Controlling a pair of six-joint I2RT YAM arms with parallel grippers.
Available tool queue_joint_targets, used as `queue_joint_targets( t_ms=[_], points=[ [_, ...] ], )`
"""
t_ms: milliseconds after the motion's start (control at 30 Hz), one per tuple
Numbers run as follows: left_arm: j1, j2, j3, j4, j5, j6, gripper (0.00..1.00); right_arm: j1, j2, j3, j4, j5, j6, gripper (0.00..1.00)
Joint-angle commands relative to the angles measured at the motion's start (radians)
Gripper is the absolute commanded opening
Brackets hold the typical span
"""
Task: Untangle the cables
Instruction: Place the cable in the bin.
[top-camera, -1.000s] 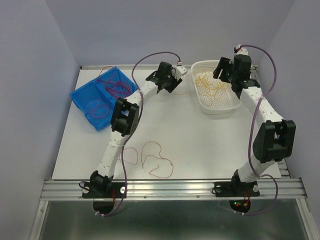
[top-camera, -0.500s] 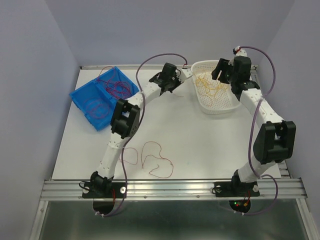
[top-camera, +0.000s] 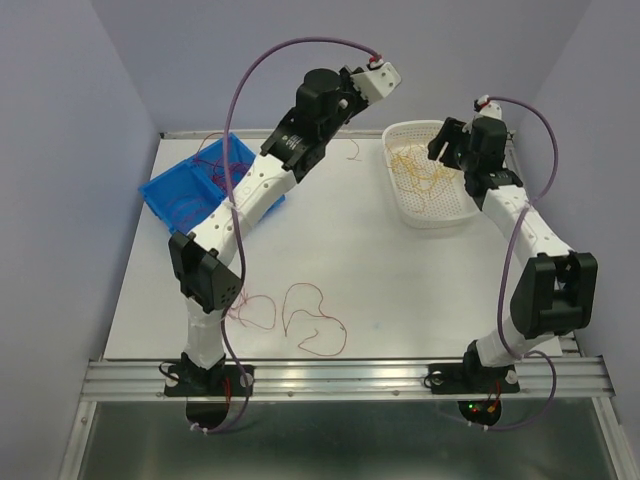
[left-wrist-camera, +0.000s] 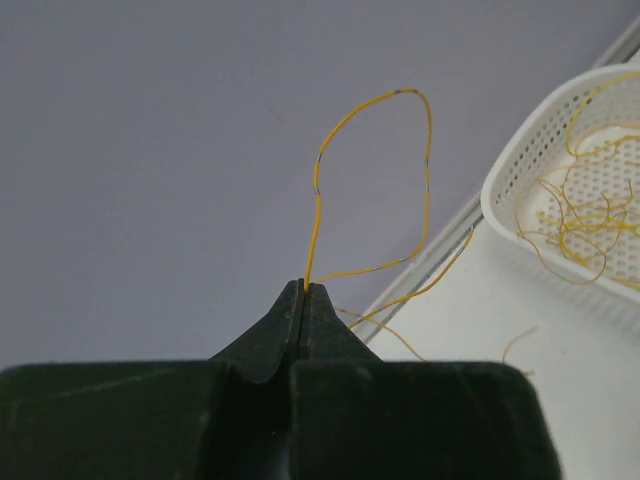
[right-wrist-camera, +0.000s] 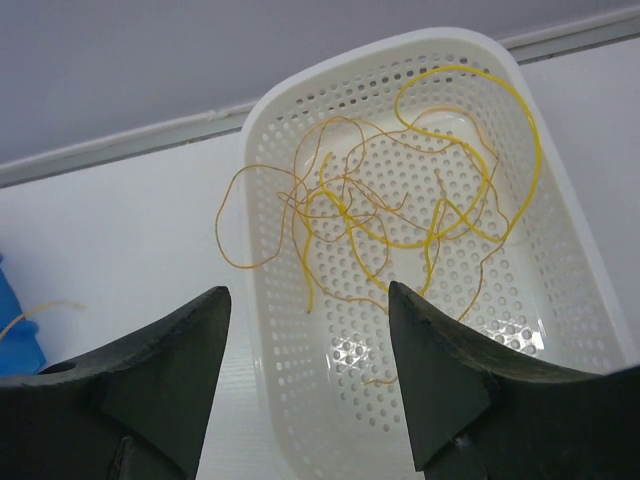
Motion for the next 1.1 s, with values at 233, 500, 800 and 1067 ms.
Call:
queue_joint_targets(
  t_ms=[233,500,800,1067],
  points=[
    [-0.121,0.044,0.121,0.068,-0.079,0.092,0.00,0.003,-0.176,-0.128,0.155,0.201,0.051,0.70],
    [-0.131,0.177,0.156,0.149,0.018,-0.001,0.00,0.000,-0.352,-0.217,0.170,0.314,0.040,0.69],
    [-0.131,0.317,0.142,0.209,0.136,-0.098,0.12,0.000,-0.412,-0.257,0.170,0.344,0.037,0.69],
    [-0.110,0.198,0.057,0.238,0.140,-0.121,0.79,0.000,-0.419,-0.294,0.170,0.228,0.048,0.69]
  ],
)
